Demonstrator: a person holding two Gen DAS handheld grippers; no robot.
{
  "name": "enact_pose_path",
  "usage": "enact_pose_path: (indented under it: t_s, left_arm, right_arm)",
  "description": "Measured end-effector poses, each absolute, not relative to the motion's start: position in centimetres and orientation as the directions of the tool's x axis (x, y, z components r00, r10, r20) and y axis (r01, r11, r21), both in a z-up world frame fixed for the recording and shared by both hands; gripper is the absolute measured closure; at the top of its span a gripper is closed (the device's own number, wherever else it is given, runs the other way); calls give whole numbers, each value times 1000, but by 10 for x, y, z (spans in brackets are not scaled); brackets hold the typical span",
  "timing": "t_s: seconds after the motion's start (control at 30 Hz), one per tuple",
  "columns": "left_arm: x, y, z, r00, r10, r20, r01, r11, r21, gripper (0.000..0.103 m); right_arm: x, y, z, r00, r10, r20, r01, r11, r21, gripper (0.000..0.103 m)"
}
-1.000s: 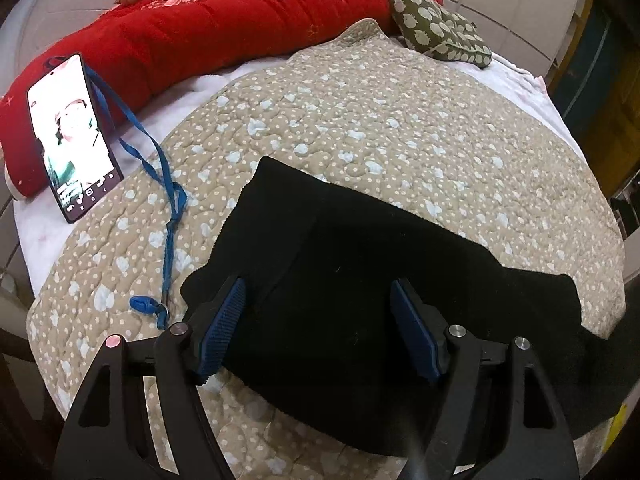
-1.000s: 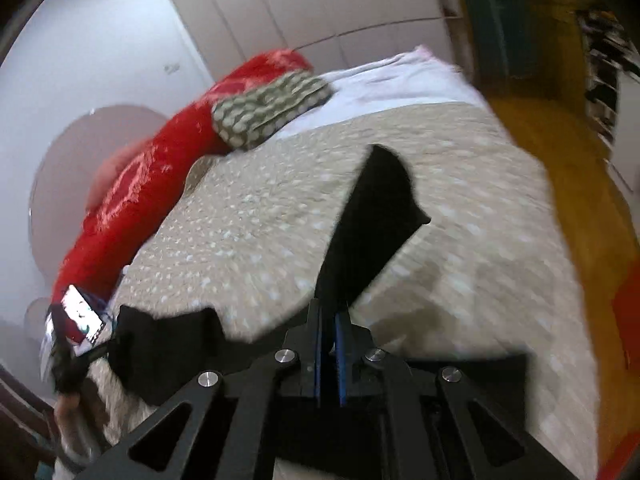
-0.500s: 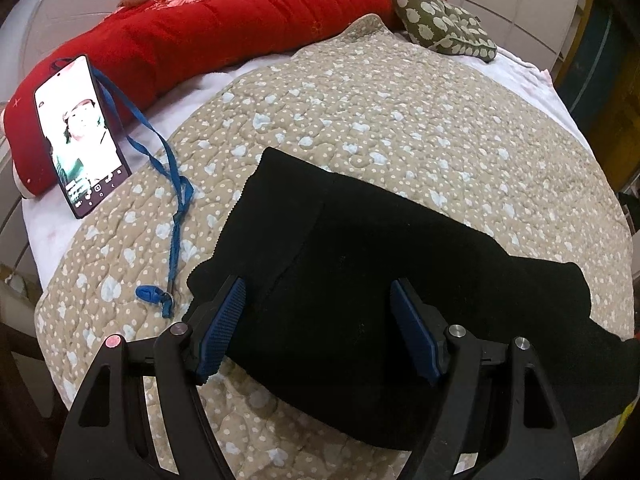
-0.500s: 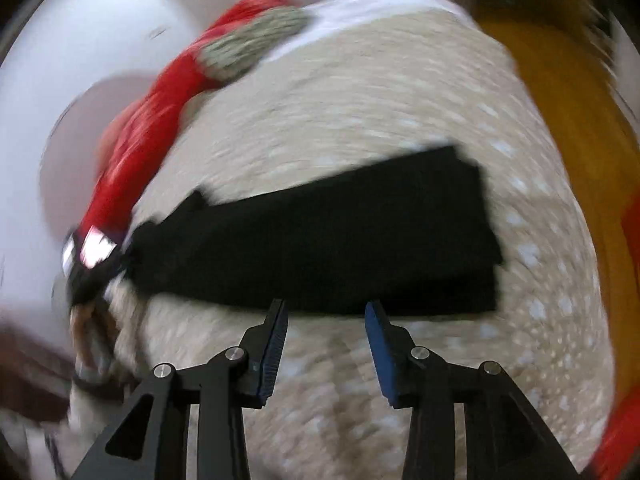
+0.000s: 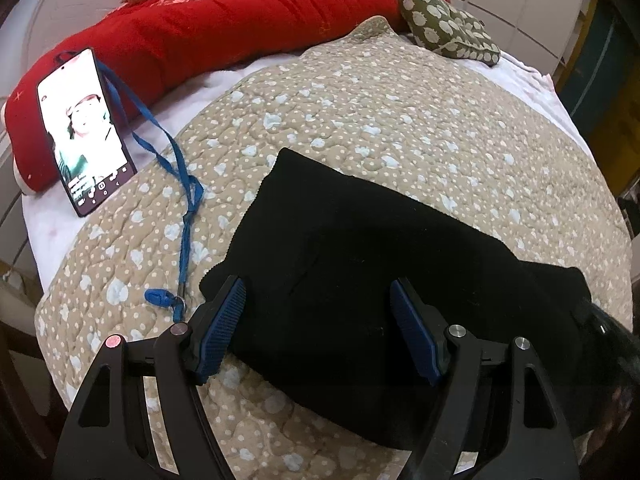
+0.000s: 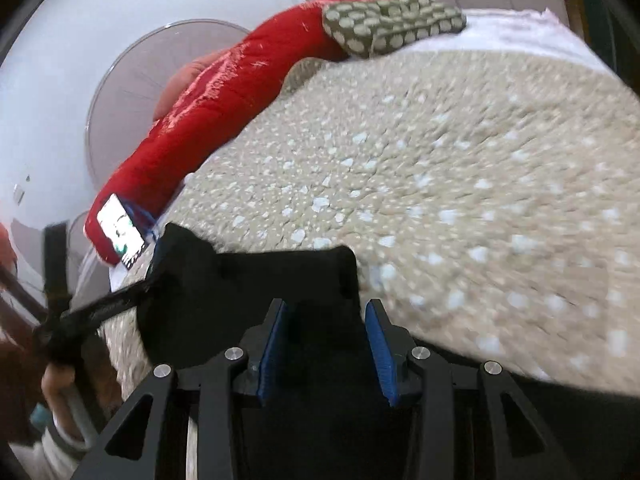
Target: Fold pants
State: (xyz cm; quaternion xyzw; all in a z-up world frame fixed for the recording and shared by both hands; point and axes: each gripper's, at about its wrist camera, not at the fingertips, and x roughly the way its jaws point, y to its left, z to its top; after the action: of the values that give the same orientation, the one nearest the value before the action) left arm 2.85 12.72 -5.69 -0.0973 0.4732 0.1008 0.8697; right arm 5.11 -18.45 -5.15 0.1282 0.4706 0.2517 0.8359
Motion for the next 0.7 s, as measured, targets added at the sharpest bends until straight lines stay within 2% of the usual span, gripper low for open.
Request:
enact_pose_path:
  t_s: [0.03,0.07,0.23,0.33,0.47,0.53,0.63,0.7]
  left_arm:
    - [30,128,-57,532,82,-843,-266,961,-74,28]
    - [31,129,-58,532,79,-843,-266,961,-78,28]
    - [35,135,-61,543,80,-836,-282,955,-92,28]
    - [37,136,-66,542,89,-836,-287,954,-84,27]
    - [34,135,-61,534,99,-839,-279,958,-65,27]
    - [30,133,-57,540,110,-834,-280,959,-55,27]
    - [20,127,-47,564,113,-818,-265,963,-49,27]
    - [14,122,-43,578,118,-808,-262,964,-47,27]
  right_arm:
    - [57,-182,-56,428,550,-717,-304,835,458,88]
    - [62,-180,-59,435,546,-716,-311,838,449,93]
    - [72,-163,-40,514,441,-735,-336,893,300,96]
    - [82,-151,-55,553,331,-765,-306,934,183,96]
    - [81,-158,-55,564,353,-747,-294,931,218,95]
    - [73,-168,-39,566,376,-734,-283,925,255,88]
    - [48,-174,-17,574,410,-709,-331,908,257,73]
    - [28,-171,-9,562,427,-708,-371,896,245,71]
